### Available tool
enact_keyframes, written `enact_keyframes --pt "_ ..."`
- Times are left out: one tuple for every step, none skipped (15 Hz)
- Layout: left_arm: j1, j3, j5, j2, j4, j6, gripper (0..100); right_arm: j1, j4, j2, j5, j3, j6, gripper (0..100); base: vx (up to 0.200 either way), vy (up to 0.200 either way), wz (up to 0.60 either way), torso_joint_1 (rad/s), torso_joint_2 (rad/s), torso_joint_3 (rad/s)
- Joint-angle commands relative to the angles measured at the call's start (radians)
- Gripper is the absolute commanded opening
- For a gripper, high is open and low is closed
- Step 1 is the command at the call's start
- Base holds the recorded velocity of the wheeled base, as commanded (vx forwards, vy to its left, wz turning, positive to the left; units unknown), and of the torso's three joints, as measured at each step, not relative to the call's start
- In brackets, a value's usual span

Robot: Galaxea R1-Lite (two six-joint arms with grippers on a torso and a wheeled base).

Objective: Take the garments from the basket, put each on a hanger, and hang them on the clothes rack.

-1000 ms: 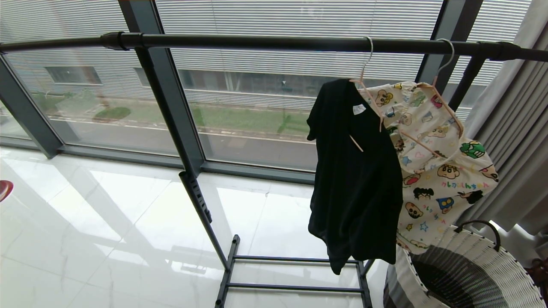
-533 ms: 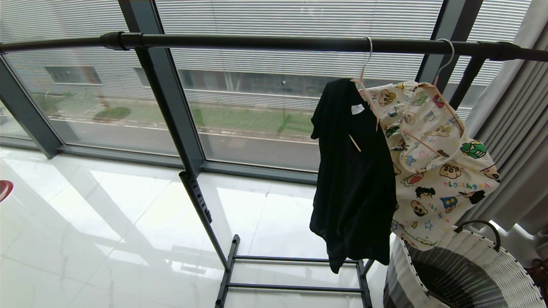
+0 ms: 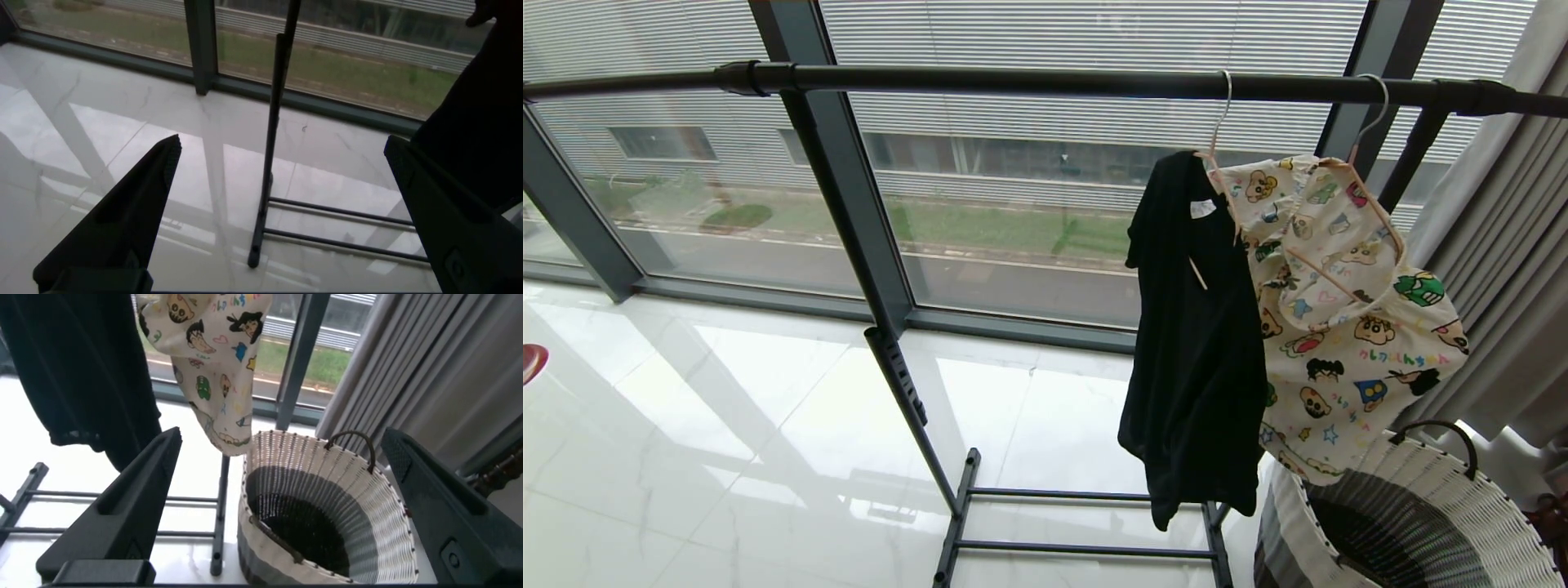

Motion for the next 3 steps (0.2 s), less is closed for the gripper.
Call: enact_keyframes --pt "0.000 0.000 0.000 0.000 0.000 0.000 100 0.000 0.003 0.002 0.007 0.000 -0.001 100 0.000 0.000 0.00 0.000 0.00 0.000" --pt "0.000 0.000 0.000 0.000 0.000 0.000 100 0.000 0.003 0.001 0.009 0.000 -0.001 100 0.000 0.000 0.00 0.000 0.00 0.000" --pt "-0.002 0.000 0.000 0.000 0.000 0.000 100 -0.002 0.005 0.002 0.006 0.000 0.001 100 0.000 0.000 0.00 0.000 0.00 0.000"
